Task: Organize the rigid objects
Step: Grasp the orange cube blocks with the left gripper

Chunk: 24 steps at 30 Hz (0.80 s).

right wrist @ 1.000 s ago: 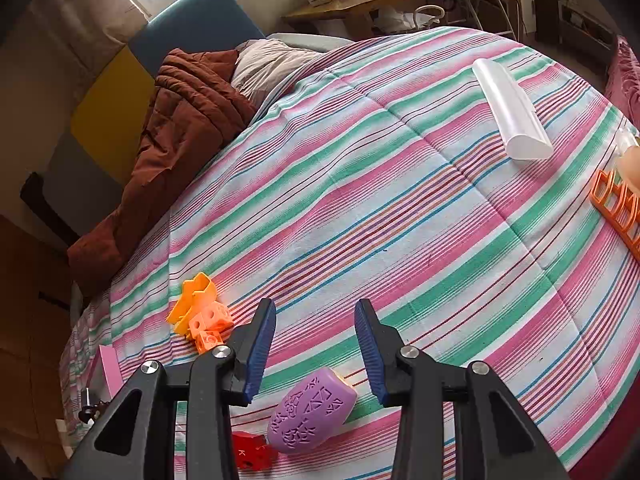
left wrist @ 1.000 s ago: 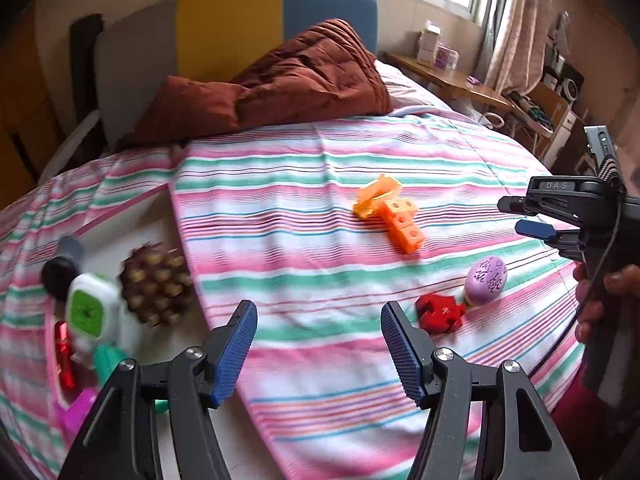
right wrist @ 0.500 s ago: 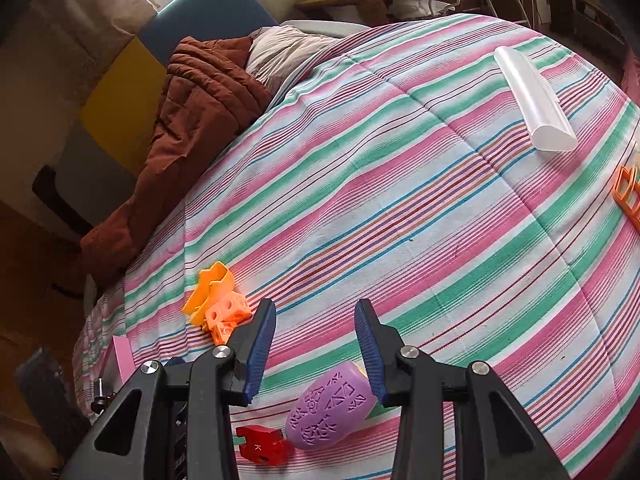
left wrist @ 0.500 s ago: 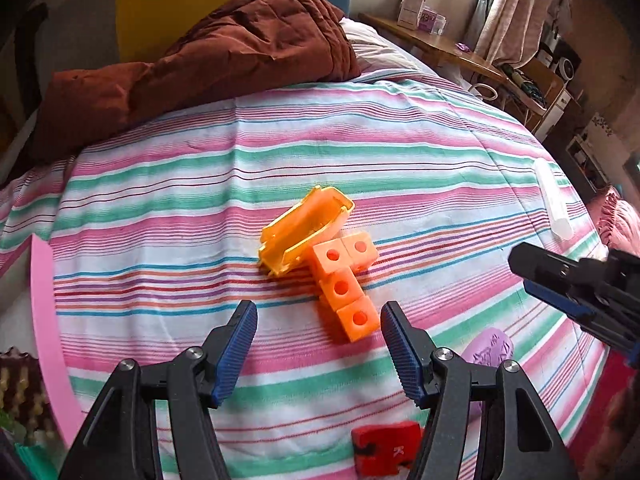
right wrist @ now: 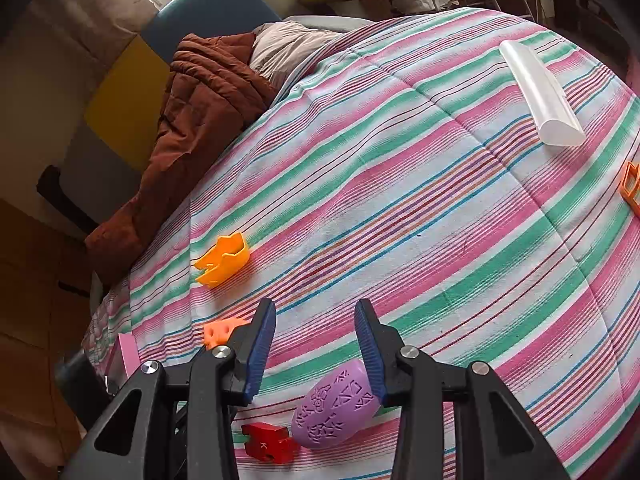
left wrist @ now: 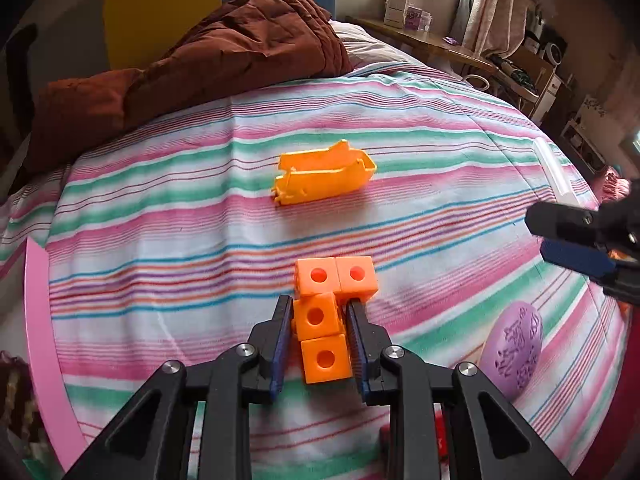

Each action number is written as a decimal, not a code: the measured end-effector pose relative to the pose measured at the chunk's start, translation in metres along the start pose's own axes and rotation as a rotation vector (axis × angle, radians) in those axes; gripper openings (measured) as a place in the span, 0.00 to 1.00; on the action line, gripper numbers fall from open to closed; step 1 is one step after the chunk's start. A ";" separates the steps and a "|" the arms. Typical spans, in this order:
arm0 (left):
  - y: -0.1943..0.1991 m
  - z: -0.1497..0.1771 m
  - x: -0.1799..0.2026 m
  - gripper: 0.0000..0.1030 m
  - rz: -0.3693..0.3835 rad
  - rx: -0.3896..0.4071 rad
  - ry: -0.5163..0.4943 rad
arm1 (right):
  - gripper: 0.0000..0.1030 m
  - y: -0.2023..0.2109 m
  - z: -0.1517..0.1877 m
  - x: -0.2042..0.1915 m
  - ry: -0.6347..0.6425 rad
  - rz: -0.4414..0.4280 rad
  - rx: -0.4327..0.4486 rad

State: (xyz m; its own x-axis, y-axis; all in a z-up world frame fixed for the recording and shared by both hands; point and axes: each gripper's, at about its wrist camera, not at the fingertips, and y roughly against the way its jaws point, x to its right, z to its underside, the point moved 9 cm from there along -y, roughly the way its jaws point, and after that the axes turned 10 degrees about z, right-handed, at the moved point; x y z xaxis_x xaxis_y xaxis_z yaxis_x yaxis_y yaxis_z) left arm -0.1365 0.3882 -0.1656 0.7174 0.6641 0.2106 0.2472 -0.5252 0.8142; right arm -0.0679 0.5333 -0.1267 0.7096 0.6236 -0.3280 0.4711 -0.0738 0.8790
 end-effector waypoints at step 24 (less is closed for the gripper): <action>0.069 0.103 0.014 0.27 -0.020 0.058 -0.027 | 0.40 -0.012 0.003 0.012 0.017 0.083 -0.021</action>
State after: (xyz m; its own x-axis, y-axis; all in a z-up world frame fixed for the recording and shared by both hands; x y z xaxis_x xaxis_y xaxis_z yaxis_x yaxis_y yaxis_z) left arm -0.0421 0.3067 -0.1617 0.7286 0.6610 0.1793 0.2989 -0.5424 0.7851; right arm -0.0633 0.5393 -0.1426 0.7365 0.6294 -0.2479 0.3997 -0.1093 0.9101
